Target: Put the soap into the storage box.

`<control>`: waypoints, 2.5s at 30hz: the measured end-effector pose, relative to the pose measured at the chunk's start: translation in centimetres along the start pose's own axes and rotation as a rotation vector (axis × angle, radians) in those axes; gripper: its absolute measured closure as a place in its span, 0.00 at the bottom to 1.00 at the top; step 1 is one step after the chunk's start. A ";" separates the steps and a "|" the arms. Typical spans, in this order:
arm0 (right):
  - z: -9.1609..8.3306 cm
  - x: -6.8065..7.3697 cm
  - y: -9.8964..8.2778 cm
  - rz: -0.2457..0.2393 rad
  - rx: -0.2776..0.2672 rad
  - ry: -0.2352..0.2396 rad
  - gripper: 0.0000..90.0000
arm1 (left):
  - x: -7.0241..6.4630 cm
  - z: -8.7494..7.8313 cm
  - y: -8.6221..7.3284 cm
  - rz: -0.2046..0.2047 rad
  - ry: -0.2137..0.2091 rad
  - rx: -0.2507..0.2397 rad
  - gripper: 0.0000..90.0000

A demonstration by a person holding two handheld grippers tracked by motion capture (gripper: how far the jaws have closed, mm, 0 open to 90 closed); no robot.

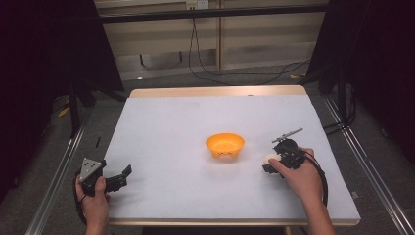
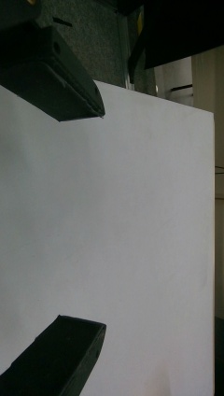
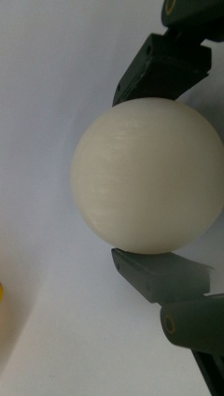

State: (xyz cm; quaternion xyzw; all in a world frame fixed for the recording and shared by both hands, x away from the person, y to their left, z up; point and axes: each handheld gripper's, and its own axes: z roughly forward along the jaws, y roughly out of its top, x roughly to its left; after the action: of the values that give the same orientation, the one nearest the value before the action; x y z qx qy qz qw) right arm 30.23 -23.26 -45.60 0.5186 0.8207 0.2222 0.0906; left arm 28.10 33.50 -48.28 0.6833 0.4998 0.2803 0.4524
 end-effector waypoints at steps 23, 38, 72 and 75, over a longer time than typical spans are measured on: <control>-1.0 0.5 1.3 -0.058 -0.011 0.021 0.27 | 0.0 0.0 0.0 -0.003 -0.002 0.001 0.00; -1.7 1.0 3.2 -0.071 -0.024 0.047 0.27 | 0.0 0.0 0.0 -0.007 -0.006 -0.001 0.00; -3.0 3.0 7.4 -0.122 -0.040 0.056 0.27 | 0.1 0.0 0.0 0.000 -0.007 0.001 0.00; -3.1 3.2 7.8 -0.121 -0.044 0.061 0.27 | 0.1 0.0 0.0 -0.001 -0.007 0.001 0.00</control>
State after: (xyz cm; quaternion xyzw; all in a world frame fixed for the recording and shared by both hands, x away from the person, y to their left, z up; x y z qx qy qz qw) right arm 33.94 -18.44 -39.01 0.4587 0.8479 0.2501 0.0904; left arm 28.15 33.55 -48.28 0.6843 0.4985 0.2776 0.4541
